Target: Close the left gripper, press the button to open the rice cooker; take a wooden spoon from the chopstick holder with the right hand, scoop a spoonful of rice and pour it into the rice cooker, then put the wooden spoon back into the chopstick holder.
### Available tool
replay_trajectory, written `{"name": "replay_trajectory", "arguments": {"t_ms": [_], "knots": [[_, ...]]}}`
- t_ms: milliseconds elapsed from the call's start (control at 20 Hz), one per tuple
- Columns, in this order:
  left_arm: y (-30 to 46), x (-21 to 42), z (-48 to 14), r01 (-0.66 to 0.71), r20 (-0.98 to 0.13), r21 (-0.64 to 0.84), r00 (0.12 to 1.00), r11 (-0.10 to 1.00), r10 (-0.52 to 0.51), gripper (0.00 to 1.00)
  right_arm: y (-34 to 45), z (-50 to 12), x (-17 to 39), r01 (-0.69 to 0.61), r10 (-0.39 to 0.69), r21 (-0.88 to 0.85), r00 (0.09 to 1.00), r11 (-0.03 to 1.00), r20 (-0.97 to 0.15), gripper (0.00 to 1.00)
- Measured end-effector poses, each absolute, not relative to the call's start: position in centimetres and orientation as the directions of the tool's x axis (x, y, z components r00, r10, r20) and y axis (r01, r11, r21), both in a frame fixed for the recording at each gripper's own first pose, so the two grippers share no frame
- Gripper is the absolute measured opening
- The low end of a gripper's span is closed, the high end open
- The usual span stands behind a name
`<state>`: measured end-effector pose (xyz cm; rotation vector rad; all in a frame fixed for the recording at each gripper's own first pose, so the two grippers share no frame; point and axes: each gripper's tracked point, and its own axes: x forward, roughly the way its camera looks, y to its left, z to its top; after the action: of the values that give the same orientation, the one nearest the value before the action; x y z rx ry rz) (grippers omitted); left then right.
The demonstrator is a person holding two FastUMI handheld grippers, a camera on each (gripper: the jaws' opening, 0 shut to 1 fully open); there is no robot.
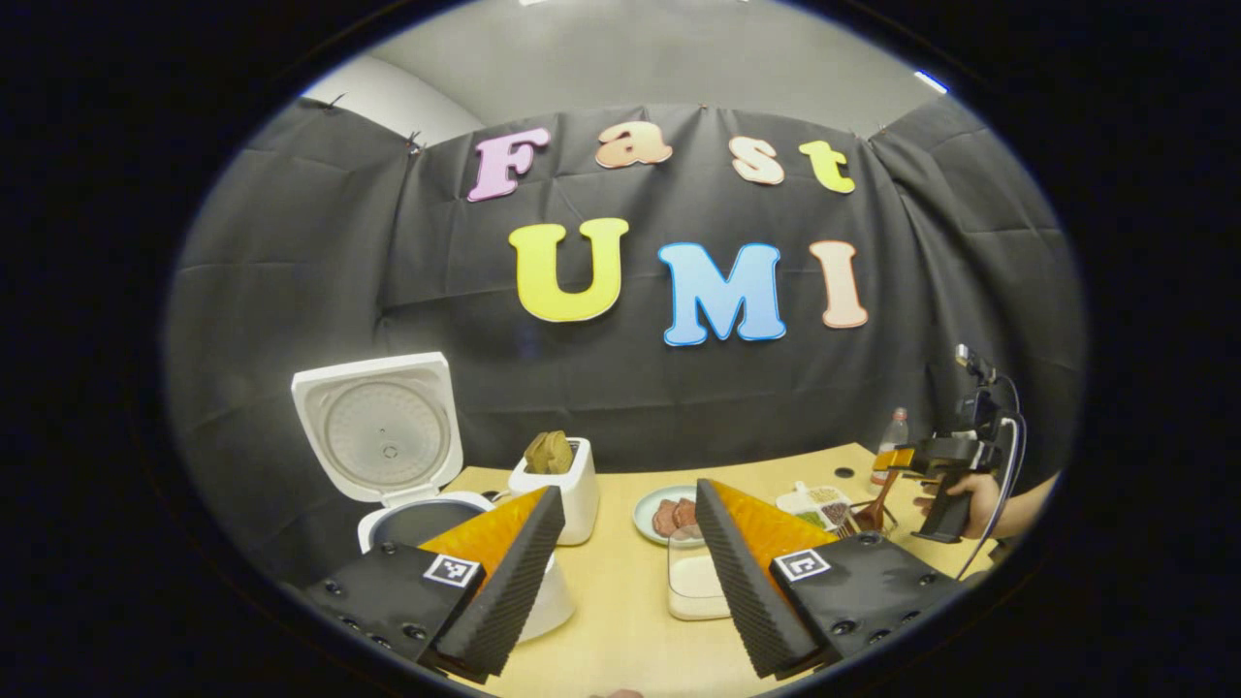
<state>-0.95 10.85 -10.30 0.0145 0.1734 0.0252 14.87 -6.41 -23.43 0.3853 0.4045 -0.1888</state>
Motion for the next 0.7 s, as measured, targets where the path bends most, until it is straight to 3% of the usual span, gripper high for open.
{"name": "replay_trajectory", "arguments": {"t_ms": [100, 150, 200, 300, 350, 400, 450, 700], "knots": [[10.6, -0.3, -10.0, -0.019, -0.161, -0.003, 0.987, 1.0, 0.018, 0.9, -6.8, -22.4, 13.6, 0.229, -0.112, 0.246, 0.904, 0.942, -0.413, 0.94], [10.6, -0.1, -9.9, -0.021, -0.158, -0.01, 0.987, 1.0, 0.019, 0.95, -6.8, -21.7, 13.0, 0.209, -0.107, 0.213, 0.906, 0.954, -0.409, 0.94], [10.8, 0.2, -9.7, -0.028, -0.154, -0.012, 0.988, 1.0, 0.026, 0.9, -6.5, -20.6, 12.4, 0.182, -0.092, 0.195, 0.913, 0.964, -0.397, 0.94], [11.4, 0.6, -9.0, -0.048, -0.14, -0.022, 0.989, 0.999, 0.044, 0.91, -6.6, -18.4, 11.2, 0.153, -0.083, 0.167, 0.928, 0.974, -0.365, 0.94], [11.7, 0.8, -8.8, -0.057, -0.136, -0.03, 0.989, 0.998, 0.052, 0.99, -6.6, -17.5, 10.5, 0.147, -0.085, 0.155, 0.932, 0.977, -0.351, 0.94], [12.3, 1.1, -8.4, -0.069, -0.135, -0.034, 0.989, 0.997, 0.064, 0.99, -6.7, -16.5, 9.9, 0.144, -0.089, 0.143, 0.937, 0.979, -0.338, 0.93], [13.1, 1.2, -8.1, -0.084, -0.13, -0.036, 0.988, 0.996, 0.079, 0.92, -6.7, -15.6, 9.4, 0.135, -0.084, 0.137, 0.941, 0.981, -0.327, 0.94], [20.5, 2.2, -5.8, -0.217, -0.132, -0.034, 0.969, 0.976, 0.211, 0.95, -6.1, -11.5, 7.5, 0.076, -0.037, 0.13, 0.96, 0.989, -0.278, 0.94]]}}
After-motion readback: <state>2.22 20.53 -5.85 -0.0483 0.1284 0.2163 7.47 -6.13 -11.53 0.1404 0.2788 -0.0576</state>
